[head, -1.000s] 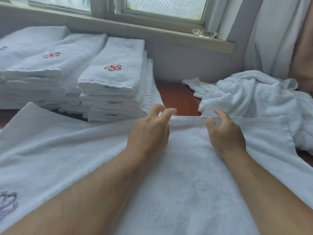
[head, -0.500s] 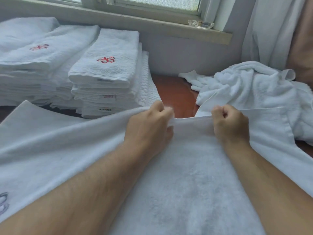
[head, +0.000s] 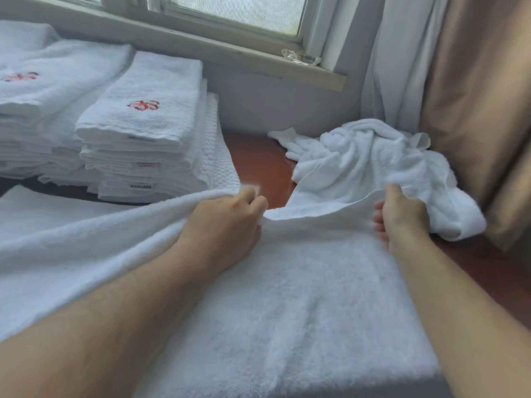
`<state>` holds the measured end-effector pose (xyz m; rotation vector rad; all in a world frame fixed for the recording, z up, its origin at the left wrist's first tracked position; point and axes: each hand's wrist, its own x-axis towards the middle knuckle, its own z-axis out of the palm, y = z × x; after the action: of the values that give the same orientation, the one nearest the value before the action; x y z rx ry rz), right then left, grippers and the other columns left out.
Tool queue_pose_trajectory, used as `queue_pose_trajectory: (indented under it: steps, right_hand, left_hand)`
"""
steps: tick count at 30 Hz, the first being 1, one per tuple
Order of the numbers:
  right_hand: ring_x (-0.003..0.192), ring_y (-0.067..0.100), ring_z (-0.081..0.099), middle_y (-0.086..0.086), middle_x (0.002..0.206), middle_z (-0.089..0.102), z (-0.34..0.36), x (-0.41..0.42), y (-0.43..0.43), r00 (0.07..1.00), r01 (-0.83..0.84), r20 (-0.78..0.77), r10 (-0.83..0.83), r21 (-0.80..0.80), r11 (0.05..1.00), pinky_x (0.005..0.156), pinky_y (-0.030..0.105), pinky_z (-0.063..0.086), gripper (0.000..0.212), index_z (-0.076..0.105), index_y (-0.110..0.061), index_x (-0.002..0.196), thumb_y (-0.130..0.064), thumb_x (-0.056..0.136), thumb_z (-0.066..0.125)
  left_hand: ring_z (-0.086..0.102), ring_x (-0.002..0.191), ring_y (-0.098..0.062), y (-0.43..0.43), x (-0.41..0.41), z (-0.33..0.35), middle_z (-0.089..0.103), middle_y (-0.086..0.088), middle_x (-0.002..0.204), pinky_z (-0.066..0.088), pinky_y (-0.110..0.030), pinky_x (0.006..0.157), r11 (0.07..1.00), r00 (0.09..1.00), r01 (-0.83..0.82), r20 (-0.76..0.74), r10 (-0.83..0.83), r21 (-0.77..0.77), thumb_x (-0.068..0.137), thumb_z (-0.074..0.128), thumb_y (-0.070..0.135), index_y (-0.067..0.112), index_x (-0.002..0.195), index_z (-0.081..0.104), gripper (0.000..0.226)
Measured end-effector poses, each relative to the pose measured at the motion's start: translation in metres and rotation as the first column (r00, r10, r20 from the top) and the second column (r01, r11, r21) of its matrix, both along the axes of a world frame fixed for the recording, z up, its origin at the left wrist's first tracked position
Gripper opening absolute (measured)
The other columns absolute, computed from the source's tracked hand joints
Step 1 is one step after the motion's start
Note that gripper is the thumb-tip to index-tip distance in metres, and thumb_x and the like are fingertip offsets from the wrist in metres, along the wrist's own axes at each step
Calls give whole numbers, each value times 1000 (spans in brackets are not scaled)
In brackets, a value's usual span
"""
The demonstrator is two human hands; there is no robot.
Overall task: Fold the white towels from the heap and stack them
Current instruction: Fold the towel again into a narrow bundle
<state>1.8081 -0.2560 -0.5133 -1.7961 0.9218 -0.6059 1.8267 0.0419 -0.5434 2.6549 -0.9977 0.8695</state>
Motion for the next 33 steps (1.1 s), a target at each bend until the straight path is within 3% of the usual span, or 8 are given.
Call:
queue_pose_trajectory:
  steps: [6, 11, 16, 20, 22, 26, 31, 33]
  right_hand:
    - [53, 23, 72, 14, 68, 75, 13, 5, -9, 921, -178, -309, 236, 206, 962, 43, 25, 51, 80, 69, -2, 91, -79, 81, 51]
    - [36, 16, 62, 8, 52, 67, 22, 20, -7, 837, -259, -442, 322, 198, 945, 36, 20, 47, 41, 62, -5, 88, -45, 91, 60]
    - [48, 20, 69, 15, 66, 70, 12, 13, -15, 922, -248, -237, 307, 246, 937, 40, 25, 52, 17, 58, -3, 96, -13, 98, 45]
    - [68, 28, 71, 17, 80, 70, 13, -2, -16, 958, -283, 50, 283, 327, 902, 57, 36, 60, 16, 60, -3, 95, -9, 101, 46]
    - [76, 28, 69, 14, 84, 70, 11, -13, -16, 963, -251, 156, 219, 235, 939, 66, 40, 61, 15, 61, -4, 88, -14, 97, 55]
    - [56, 19, 49, -2, 60, 53, -11, -48, -12, 993, 7, 121, 15, -183, 983, 52, 29, 38, 33, 51, -8, 64, -37, 77, 59]
    - [72, 4, 63, -15, 76, 67, -28, -47, -19, 954, 65, 294, -52, -35, 997, 65, 26, 48, 22, 64, -14, 86, -31, 74, 58]
    - [86, 5, 64, -16, 93, 66, -28, -44, -23, 946, 65, 320, -57, -14, 998, 75, 26, 49, 38, 64, -19, 108, -29, 72, 56]
  left_hand:
    - [63, 82, -27, -16, -7, 5, 37, 2, 84, 27, -34, 53, 960, 990, -122, -36, 135, 254, 92, 46, 7, 22, 92, 28, 23]
    - [63, 100, -27, -27, -15, 9, 53, -4, 106, 32, -34, 61, 921, 945, -244, -138, 296, 305, 92, 43, 4, 21, 104, 39, 21]
    - [56, 108, -28, -28, -19, 15, 48, -8, 121, 34, -33, 67, 895, 867, -290, -303, 396, 340, 91, 45, 9, 13, 119, 47, 29]
    - [44, 115, -36, -22, -21, 21, 42, -11, 129, 41, -40, 85, 924, 771, -269, -515, 376, 272, 95, 41, 12, 10, 120, 47, 27]
    - [45, 114, -37, -19, -30, 21, 46, -11, 127, 43, -45, 90, 947, 783, -302, -538, 312, 109, 98, 41, 16, 12, 115, 50, 20]
    - [47, 102, -33, -14, -61, 6, 57, -4, 116, 42, -43, 83, 918, 907, -277, -393, 151, -284, 100, 47, 31, 19, 105, 57, 16]
    - [53, 87, -29, -4, -67, -3, 61, 3, 94, 41, -41, 76, 936, 969, -118, -243, 35, -332, 89, 57, 31, 21, 93, 64, 13]
    - [54, 84, -29, -7, -68, -3, 61, 2, 89, 41, -39, 75, 944, 973, -88, -230, 14, -317, 87, 63, 28, 20, 90, 64, 9]
